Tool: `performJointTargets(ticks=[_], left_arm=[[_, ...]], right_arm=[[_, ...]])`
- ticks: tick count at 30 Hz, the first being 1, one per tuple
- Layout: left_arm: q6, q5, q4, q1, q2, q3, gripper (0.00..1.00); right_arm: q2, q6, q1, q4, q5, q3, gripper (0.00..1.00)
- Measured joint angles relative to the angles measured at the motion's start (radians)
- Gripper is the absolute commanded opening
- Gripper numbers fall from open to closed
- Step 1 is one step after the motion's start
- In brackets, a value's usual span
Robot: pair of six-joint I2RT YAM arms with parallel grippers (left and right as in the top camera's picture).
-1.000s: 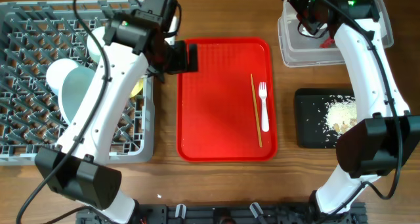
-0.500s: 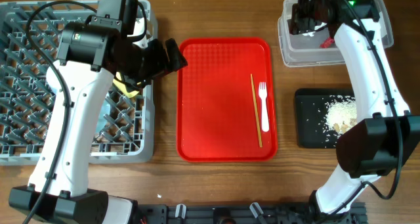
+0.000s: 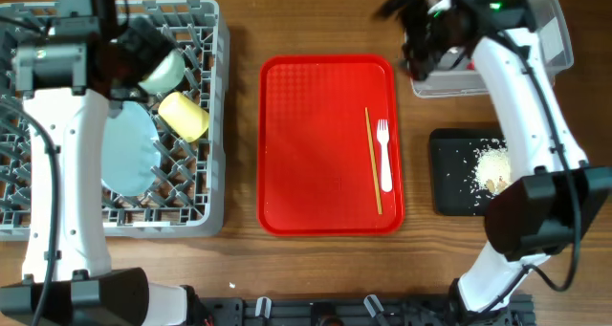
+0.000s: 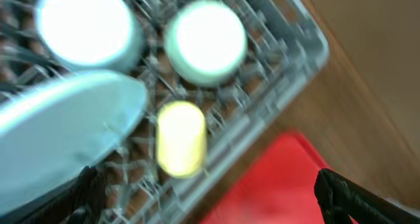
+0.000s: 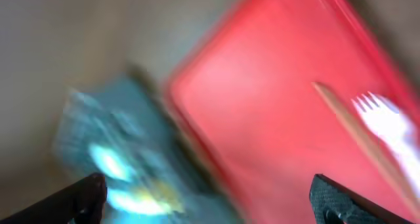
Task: Sort waste into correct bins and load items into the dishwasher rack
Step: 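Lower the right gripper and grasp the wooden chopstick on the red tray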
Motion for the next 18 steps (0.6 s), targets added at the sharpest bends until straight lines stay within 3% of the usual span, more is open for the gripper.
performJointTargets(ticks=[3, 8, 12, 15, 16, 17, 18], left_arm=[[-0.003, -0.047, 0.002, 0.05, 0.0, 0.0, 1.0], [-0.003, -0.074, 0.002, 0.076, 0.0, 0.0, 1.0], [-0.003, -0.077, 0.002, 0.076, 0.0, 0.0, 1.0], [-0.003, -0.077, 0.002, 0.076, 0.0, 0.0, 1.0], [-0.003, -0.077, 0.002, 0.076, 0.0, 0.0, 1.0], [-0.003, -0.077, 0.002, 0.076, 0.0, 0.0, 1.0], [-0.003, -0.077, 0.002, 0.076, 0.0, 0.0, 1.0]], right_arm=[[0.0, -0.158, 0.11, -0.174, 0.232, -0.012, 1.0], [0.0, -0.238, 0.234, -0.217, 0.451, -0.085, 1.0], [0.0, -0.301, 0.239, -0.208, 0.509, -0.151, 1.0], [0.0, -0.566, 0.235, -0.169, 0.405, -0.22, 1.0], [0.0, -0.626, 0.235, -0.163, 0.371, -0.239, 0.91], [0.0, -0.673, 0.235, -0.153, 0.343, -0.259, 0.68], [0.0, -0.71, 0.235, -0.129, 0.321, -0.285, 0.54]])
